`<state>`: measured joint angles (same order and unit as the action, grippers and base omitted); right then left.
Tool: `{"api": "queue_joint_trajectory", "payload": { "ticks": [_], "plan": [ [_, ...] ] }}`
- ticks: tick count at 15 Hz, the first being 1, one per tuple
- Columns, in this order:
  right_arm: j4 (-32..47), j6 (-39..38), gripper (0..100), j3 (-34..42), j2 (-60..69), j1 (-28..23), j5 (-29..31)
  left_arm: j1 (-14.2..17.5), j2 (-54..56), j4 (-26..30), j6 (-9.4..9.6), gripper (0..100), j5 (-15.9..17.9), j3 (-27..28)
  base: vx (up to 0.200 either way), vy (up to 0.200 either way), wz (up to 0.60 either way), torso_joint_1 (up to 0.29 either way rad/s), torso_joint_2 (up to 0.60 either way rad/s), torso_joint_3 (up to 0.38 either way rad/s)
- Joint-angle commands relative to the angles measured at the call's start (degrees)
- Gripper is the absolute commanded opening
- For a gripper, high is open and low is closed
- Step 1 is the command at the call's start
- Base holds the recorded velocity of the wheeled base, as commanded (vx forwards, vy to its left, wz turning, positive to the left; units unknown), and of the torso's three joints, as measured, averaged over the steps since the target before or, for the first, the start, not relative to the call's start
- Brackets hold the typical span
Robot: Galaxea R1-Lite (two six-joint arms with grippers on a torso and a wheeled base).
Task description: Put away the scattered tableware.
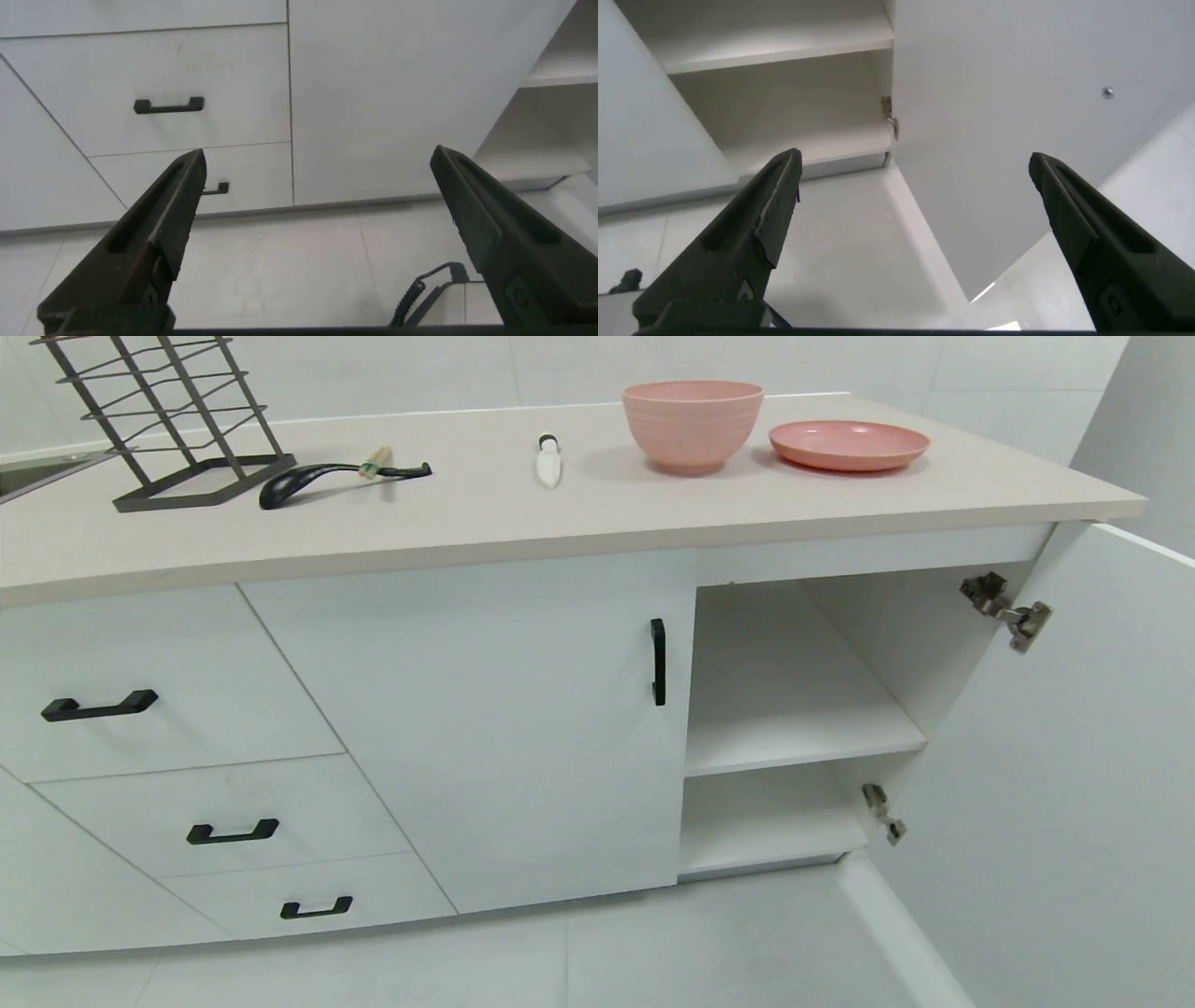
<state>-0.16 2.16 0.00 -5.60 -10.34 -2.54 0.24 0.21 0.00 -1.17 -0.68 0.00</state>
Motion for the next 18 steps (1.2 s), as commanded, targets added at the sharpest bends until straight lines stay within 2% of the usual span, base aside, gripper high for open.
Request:
{"api": "queue_joint_trajectory", "payload": {
  "ticks": [1,2,18],
  "plan": [
    [-0.02,0.04,100,0.00,-0.12,-0.03,-0.01,0.02,-0.21,0.00,0.03,100,-0.02,0.00,0.200,-0.200,0.00,0.002,0.00,-0.002],
    [-0.02,-0.05,100,0.00,-0.12,-0.03,-0.01,0.02,-0.21,0.00,-0.06,100,-0.02,0.00,0.200,-0.200,0.00,0.002,0.00,0.002],
    [0.07,-1.19,100,0.00,-0.12,-0.03,0.60,0.02,-0.21,0.00,-0.32,100,-0.90,0.00,0.000,0.000,0.00,0.000,0.00,0.000]
  ]
}}
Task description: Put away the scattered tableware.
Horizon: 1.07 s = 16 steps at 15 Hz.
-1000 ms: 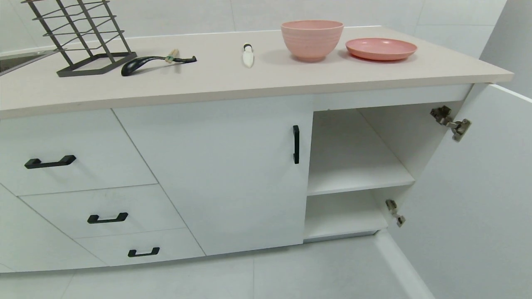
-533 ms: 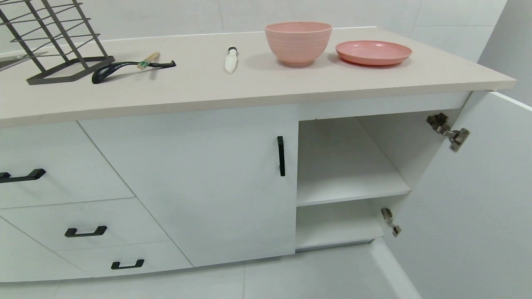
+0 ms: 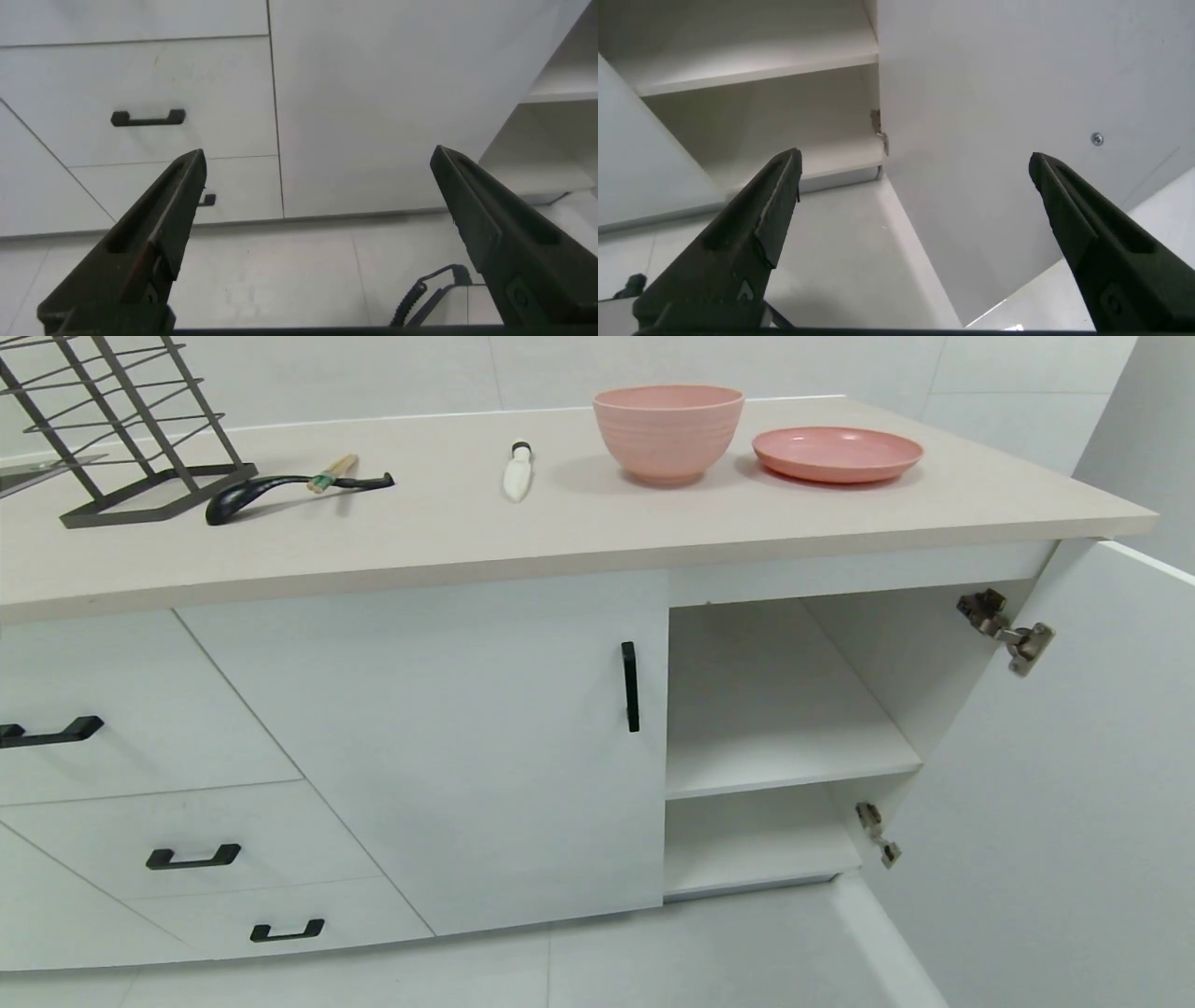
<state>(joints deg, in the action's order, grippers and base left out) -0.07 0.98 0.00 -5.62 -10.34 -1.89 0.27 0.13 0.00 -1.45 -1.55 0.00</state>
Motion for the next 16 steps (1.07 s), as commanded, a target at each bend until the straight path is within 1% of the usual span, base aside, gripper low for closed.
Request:
{"api": "queue_joint_trajectory", "payload": {
  "ticks": [1,4,8,9,12,16],
  "plan": [
    [-0.01,-0.01,100,0.00,-0.09,-0.03,-0.04,0.00,-0.13,0.00,-0.13,100,-0.03,0.00,0.000,0.000,0.00,0.000,0.00,0.000],
    [-0.01,-0.10,100,0.00,-0.09,-0.03,0.04,0.00,-0.13,-0.09,-0.40,100,-0.03,0.00,0.000,0.000,0.00,0.041,-0.06,-0.011],
    [-0.01,-0.27,100,0.00,-0.09,-0.03,0.04,0.00,-0.13,-0.09,-0.57,100,-0.03,0.00,0.000,0.000,0.00,0.220,-0.09,-0.107],
    [-0.01,-0.27,100,0.00,-0.09,-0.03,0.04,0.00,-0.13,-0.09,-0.57,100,-0.03,0.00,0.000,0.000,0.00,0.266,-0.35,-0.222],
    [-0.01,-0.27,100,0.00,-0.09,-0.03,0.04,0.00,-0.13,-0.09,-0.57,100,-0.03,0.00,0.000,0.000,0.00,0.204,-0.68,-0.216],
    [-0.01,-0.27,100,0.00,-0.09,-0.03,0.04,0.00,-0.13,-0.09,-0.57,100,-0.03,0.00,0.000,0.000,0.00,0.235,-0.52,-0.214]
  ]
}}
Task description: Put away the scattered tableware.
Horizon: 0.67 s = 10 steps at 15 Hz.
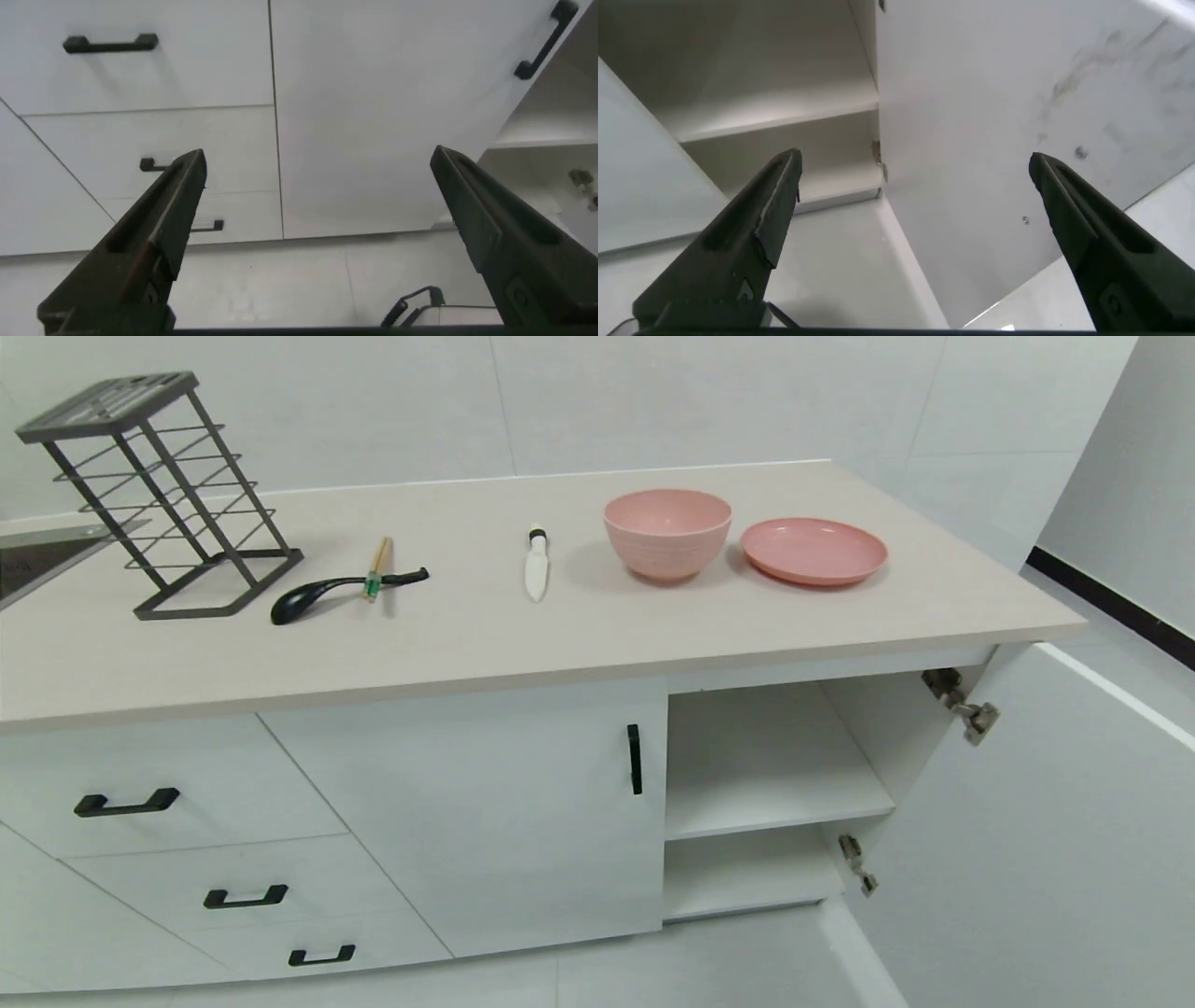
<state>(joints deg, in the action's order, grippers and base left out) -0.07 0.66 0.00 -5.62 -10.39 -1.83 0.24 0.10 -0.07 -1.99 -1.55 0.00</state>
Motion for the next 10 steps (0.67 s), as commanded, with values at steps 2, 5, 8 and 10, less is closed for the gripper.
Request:
{"api": "queue_joint_trajectory", "payload": {
  "ticks": [2,5,8,10],
  "plan": [
    [-0.01,0.13,100,0.00,-0.09,0.02,-0.02,0.02,-0.10,-0.01,-0.03,100,-0.03,0.00,0.000,0.000,0.00,0.061,-0.48,-0.217],
    [-0.01,0.13,100,0.00,-0.09,0.02,-0.02,0.02,-0.10,-0.01,-0.03,100,-0.03,0.00,0.000,0.000,0.00,0.320,-0.50,-0.227],
    [-0.01,0.22,100,0.00,-0.09,0.02,-0.02,0.02,-0.10,-0.01,0.05,100,-0.03,0.00,0.000,0.000,0.00,0.334,-0.49,-0.240],
    [-0.01,0.22,100,0.00,-0.09,0.02,-0.02,0.02,-0.10,-0.01,-0.03,100,-0.03,0.00,0.000,0.000,0.00,0.283,-0.52,-0.254]
  ]
}}
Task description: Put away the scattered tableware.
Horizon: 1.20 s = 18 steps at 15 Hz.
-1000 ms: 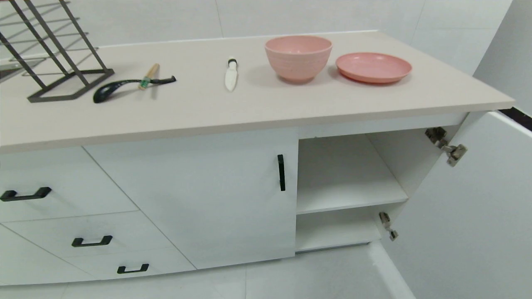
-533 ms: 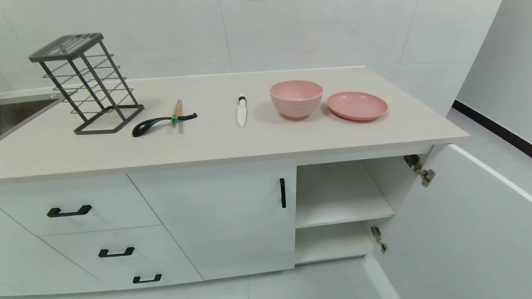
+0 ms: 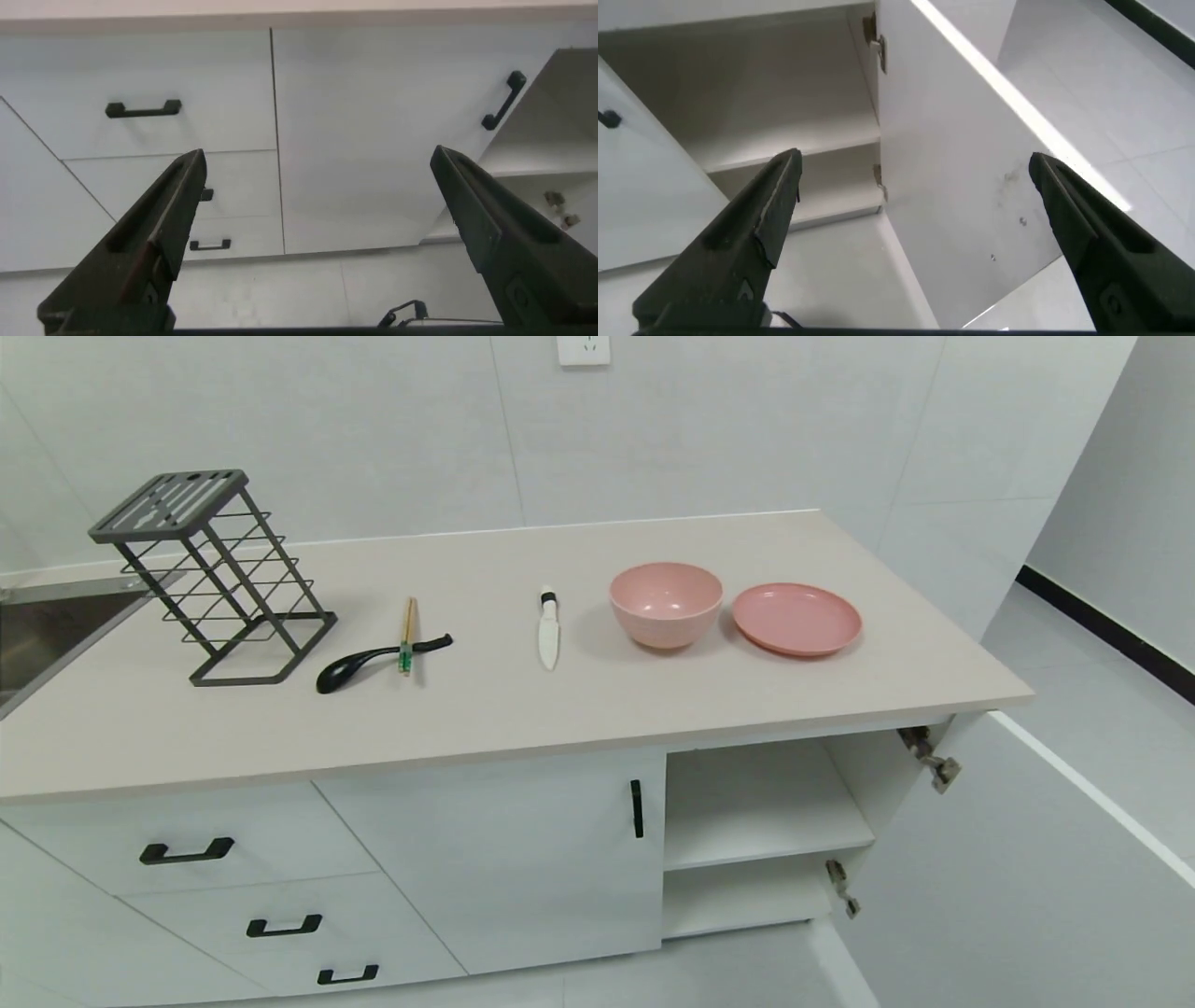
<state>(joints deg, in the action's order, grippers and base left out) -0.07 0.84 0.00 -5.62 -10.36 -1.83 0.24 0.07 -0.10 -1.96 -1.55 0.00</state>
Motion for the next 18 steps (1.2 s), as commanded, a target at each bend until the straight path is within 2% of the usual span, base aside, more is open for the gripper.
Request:
{"api": "queue_joint_trajectory", "payload": {
  "ticks": [1,4,13,18],
  "plan": [
    [-0.01,0.04,100,0.00,-0.09,-0.01,-0.02,0.02,-0.07,0.01,0.03,100,-0.03,0.00,0.200,0.000,0.00,0.286,-0.52,-0.246],
    [-0.01,0.04,100,0.00,-0.09,-0.01,-0.02,0.02,-0.07,0.01,-0.06,100,-0.03,0.00,0.200,0.000,0.00,0.290,-0.54,-0.261],
    [-0.01,-0.05,100,0.00,-0.09,-0.01,-0.02,0.02,-0.07,-0.08,-0.15,100,-0.39,0.00,0.000,0.000,0.00,0.290,-0.57,-0.274],
    [-0.01,0.04,100,0.00,-0.09,-0.01,-0.02,0.02,-0.07,0.01,-0.06,100,-0.39,0.00,0.200,0.000,0.00,0.206,-0.39,-0.191]
  ]
}}
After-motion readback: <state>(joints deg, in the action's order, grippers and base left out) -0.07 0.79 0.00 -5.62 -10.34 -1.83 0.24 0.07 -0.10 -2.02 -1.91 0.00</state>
